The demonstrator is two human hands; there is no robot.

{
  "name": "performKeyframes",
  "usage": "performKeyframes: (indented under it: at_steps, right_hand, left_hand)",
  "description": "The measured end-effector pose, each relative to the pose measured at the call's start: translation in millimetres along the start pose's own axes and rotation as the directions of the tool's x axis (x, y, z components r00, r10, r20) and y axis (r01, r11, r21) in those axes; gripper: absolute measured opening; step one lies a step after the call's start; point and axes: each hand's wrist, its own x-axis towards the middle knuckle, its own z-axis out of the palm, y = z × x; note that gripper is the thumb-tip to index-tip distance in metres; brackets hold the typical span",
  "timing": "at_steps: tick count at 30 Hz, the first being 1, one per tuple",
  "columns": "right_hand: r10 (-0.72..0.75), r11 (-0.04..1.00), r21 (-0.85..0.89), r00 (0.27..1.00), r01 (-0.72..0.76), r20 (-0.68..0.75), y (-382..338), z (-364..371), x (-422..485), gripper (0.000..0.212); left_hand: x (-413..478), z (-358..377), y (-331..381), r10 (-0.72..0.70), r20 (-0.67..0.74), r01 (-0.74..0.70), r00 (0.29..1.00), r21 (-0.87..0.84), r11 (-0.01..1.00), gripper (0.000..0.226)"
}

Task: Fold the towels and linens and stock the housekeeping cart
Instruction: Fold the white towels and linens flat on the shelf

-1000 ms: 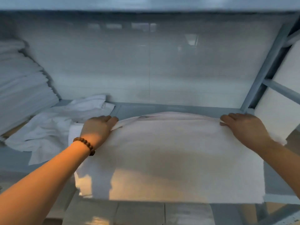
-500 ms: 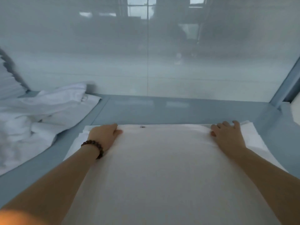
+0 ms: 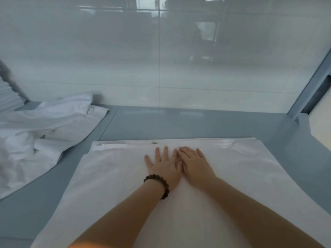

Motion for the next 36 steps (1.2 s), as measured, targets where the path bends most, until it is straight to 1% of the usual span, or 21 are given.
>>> performKeyframes:
  at_steps: [2, 5, 9, 11, 13, 14, 15, 16, 17, 19, 20, 21, 23, 25, 28, 31, 33, 35, 36]
  right_hand:
    - [0.039, 0.999, -0.016, 0.997, -0.038, 0.061, 10, 2, 2, 0.05]
    - [0.117, 0.993, -0.039, 0.983, -0.113, 0.143, 38, -6, 5, 0.053]
    - [0.318, 0.945, -0.135, 0.931, -0.298, 0.177, 106, -17, -12, 0.056]
    - [0.468, 0.88, -0.186, 0.867, -0.438, 0.172, 142, -26, -30, 0.059]
    - [0.638, 0.762, -0.252, 0.759, -0.597, 0.131, 165, -37, -46, 0.061]
    - [0.693, 0.71, -0.274, 0.712, -0.649, 0.11, 168, -41, -52, 0.06]
    - [0.714, 0.685, -0.291, 0.694, -0.668, 0.089, 164, -45, -57, 0.059]
    - [0.702, 0.692, -0.294, 0.71, -0.659, 0.061, 155, -47, -61, 0.056]
    - [0.663, 0.725, -0.278, 0.748, -0.63, 0.032, 141, -46, -65, 0.054]
    - [0.554, 0.819, -0.183, 0.833, -0.544, 0.004, 102, -39, -76, 0.051]
    - [0.501, 0.86, -0.127, 0.865, -0.495, 0.016, 80, -35, -83, 0.051]
    - [0.45, 0.892, -0.079, 0.892, -0.446, 0.05, 59, -30, -90, 0.051]
    - [0.386, 0.923, -0.048, 0.913, -0.383, 0.135, 34, -22, -102, 0.054]
    - [0.364, 0.931, -0.065, 0.918, -0.359, 0.159, 35, -20, -106, 0.057]
    - [0.378, 0.925, -0.089, 0.912, -0.368, 0.158, 63, -25, -109, 0.06]
    - [0.429, 0.902, -0.136, 0.889, -0.41, 0.161, 96, -29, -125, 0.061]
    - [0.48, 0.876, -0.159, 0.853, -0.454, 0.205, 111, -37, -136, 0.059]
    - [0.533, 0.846, -0.16, 0.803, -0.508, 0.267, 108, -48, -138, 0.058]
    - [0.532, 0.846, -0.147, 0.794, -0.512, 0.294, 97, -52, -139, 0.056]
  left_hand:
    - [4, 7, -3, -0.022, -0.01, 0.022, 1.0, 0.061, 0.998, 0.06]
    - [11, 8, -10, 0.002, -0.044, 0.003, 0.999, 0.1, 0.995, 0.061]
    - [24, 4, -21, 0.062, -0.04, -0.058, 0.997, 0.102, 0.993, 0.07]
    - [34, 0, -29, 0.1, -0.031, -0.095, 0.995, 0.123, 0.988, 0.067]
    - [42, -6, -29, 0.12, -0.004, -0.118, 0.993, 0.142, 0.983, 0.062]
    - [43, -9, -26, 0.115, 0.005, -0.114, 0.993, 0.149, 0.982, 0.06]
    - [39, -11, -20, 0.101, -0.004, -0.1, 0.995, 0.151, 0.984, 0.059]
    - [31, -13, -12, 0.084, -0.032, -0.078, 0.996, 0.138, 0.987, 0.057]
    - [19, -12, -3, 0.066, -0.066, -0.058, 0.996, 0.113, 0.992, 0.056]
    - [-16, -6, 19, 0.047, -0.101, -0.042, 0.994, 0.05, 0.998, 0.056]
    - [-38, 0, 29, 0.056, -0.087, -0.053, 0.995, 0.037, 0.998, 0.056]
    - [-60, 5, 39, 0.074, -0.042, -0.072, 0.996, 0.041, 0.997, 0.056]
    - [-93, 14, 53, 0.077, 0.085, -0.084, 0.993, 0.073, 0.994, 0.058]
    - [-100, 14, 61, 0.039, 0.166, -0.056, 0.985, 0.098, 0.994, 0.061]
    - [-102, 4, 67, 0.004, 0.26, -0.038, 0.965, 0.128, 0.991, 0.068]
    - [-129, 9, 71, 0.025, 0.268, -0.063, 0.963, 0.136, 0.989, 0.072]
    - [-148, 12, 76, 0.018, 0.249, -0.053, 0.968, 0.133, 0.99, 0.073]
    - [-156, 12, 87, -0.021, 0.252, -0.015, 0.968, 0.139, 0.99, 0.071]
    - [-156, 12, 95, -0.043, 0.253, 0.006, 0.966, 0.146, 0.989, 0.069]
